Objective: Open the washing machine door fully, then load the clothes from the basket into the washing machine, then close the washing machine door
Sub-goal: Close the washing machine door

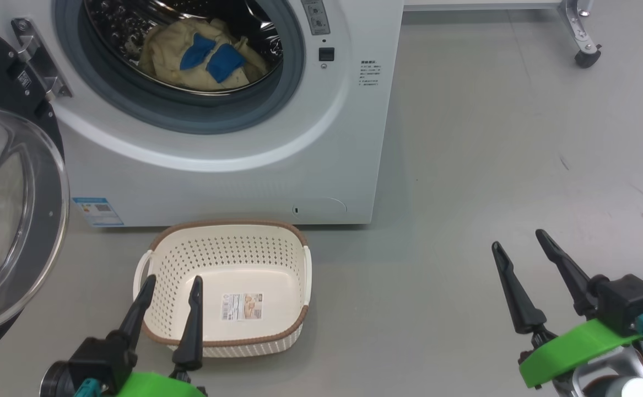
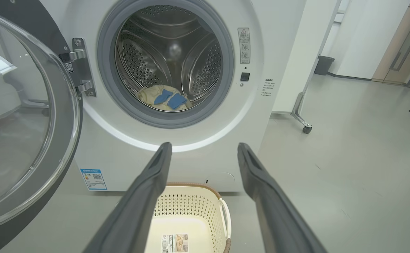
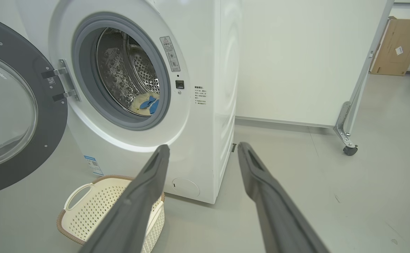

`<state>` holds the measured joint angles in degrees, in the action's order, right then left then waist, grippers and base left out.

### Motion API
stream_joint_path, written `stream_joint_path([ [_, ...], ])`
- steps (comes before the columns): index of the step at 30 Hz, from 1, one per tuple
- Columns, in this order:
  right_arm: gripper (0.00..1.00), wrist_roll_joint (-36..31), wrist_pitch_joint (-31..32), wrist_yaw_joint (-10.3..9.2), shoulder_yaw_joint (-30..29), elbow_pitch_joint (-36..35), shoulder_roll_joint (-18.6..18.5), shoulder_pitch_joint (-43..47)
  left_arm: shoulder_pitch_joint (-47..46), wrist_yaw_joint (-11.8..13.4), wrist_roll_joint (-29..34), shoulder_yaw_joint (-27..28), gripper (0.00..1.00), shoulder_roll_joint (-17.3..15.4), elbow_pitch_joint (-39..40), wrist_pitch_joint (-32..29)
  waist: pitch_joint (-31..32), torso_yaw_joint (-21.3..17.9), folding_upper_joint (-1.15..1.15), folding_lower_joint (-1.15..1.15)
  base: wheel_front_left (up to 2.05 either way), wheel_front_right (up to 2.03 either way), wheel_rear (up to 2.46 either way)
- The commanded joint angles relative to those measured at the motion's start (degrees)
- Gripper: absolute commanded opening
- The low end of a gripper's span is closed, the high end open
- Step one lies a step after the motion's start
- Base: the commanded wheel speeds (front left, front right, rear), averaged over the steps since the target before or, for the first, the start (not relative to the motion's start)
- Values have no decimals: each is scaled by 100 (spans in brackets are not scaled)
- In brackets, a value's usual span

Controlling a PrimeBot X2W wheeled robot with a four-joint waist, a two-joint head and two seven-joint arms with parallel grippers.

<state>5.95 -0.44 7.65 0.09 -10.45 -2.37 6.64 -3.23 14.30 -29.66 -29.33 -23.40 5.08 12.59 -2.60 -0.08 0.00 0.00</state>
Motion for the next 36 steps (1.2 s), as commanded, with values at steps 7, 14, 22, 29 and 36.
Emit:
stream_joint_path([
  [7,100,-28,9,-16,85,-239,-51,-184,-253,1443,28,240,100,-157,147,62,-2,24,0,0,-28,28,0],
  [14,100,-35,2,-16,58,-244,-51,-172,-281,1447,37,223,100,-158,138,69,-14,98,0,0,0,0,0],
  [22,100,-35,-8,-16,-7,-293,-51,-171,-363,1445,43,224,100,-124,146,91,-96,364,0,0,0,0,0],
  [29,100,-62,7,-16,-38,-345,-51,-202,-451,1465,56,270,100,-52,164,131,-174,818,0,0,0,0,0],
  [36,100,-87,59,-16,-73,-416,-51,-182,-470,1431,59,300,100,3,174,171,-200,1486,0,0,0,0,0],
])
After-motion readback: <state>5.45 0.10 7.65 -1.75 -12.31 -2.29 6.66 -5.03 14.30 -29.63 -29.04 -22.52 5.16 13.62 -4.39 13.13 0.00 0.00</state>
